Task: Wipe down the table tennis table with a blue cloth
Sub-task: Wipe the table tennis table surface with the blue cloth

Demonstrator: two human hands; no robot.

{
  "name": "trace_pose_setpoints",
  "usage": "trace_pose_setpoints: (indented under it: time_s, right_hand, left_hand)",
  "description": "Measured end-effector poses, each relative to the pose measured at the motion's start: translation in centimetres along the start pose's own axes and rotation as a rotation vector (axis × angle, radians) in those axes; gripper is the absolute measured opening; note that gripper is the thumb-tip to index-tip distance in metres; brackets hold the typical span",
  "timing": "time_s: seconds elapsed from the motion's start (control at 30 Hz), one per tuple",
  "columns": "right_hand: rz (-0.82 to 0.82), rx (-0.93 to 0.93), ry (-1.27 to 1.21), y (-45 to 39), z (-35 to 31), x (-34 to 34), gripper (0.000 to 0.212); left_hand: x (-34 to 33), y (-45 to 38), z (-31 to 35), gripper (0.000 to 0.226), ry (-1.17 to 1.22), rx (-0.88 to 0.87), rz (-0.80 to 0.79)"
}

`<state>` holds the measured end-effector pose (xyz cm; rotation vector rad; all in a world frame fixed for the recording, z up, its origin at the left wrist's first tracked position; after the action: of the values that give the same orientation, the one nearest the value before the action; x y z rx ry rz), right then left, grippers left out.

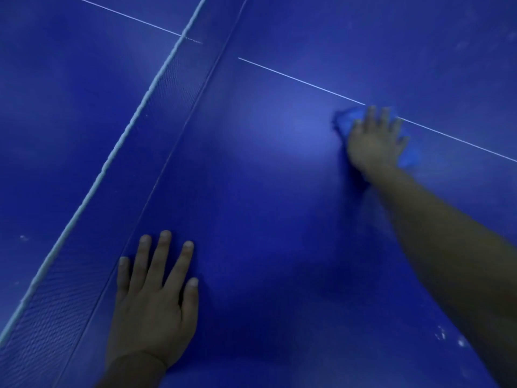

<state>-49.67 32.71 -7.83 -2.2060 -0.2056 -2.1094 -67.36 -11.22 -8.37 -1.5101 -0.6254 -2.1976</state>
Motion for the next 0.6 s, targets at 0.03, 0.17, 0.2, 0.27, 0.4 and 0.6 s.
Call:
trace_pose_setpoints:
  time_s: [0.03,0.17,0.2,0.27,0.4,0.6]
  right_hand:
    - [0.001,0.165,0.032,1.7,-3.2,-0.5,0.058]
    - [-0.074,0.605,0.107,5.6,-7.7,-1.8,0.062]
    - [-0.047,0.564,0.142,4.0,-6.0,-1.4,0.06]
    - [0.002,0.371,0.181,-0.3,-1.6,-0.3,0.057]
    - [-0.011,0.171,0.03,-2.1,0.6,0.3,0.057]
    - [-0.006,1.089,0.15,20.4,-4.4,-2.2,0.056]
  left_hand:
    - [0.0,0.0,0.0,0.06,-0.001,-0.001,0.003]
    - [-0.2,-0.1,-0.2,0.061,-0.009,0.007,-0.006]
    - [-0.3,-0.1,-0.2,0.061,-0.009,0.008,-0.006]
    - [-0.3,-0.1,-0.2,0.06,-0.009,0.004,0.0]
    - [-0.4,0.0,-0.2,0.06,-0.016,0.001,-0.005]
    - [-0.4,0.0,-0.3,0.06,0.004,0.02,-0.016]
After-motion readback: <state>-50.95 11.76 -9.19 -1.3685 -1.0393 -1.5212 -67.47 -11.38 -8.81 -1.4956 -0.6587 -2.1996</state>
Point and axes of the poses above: each hand's wrist, its own y-axis away from the middle knuckle, its own x-axis out of the back of the hand, z = x × y, the point moved 9 cm from there along -y, towards the middle knuckle, and after that the axes turned 5 degrees about y, right-handed, at the moved point
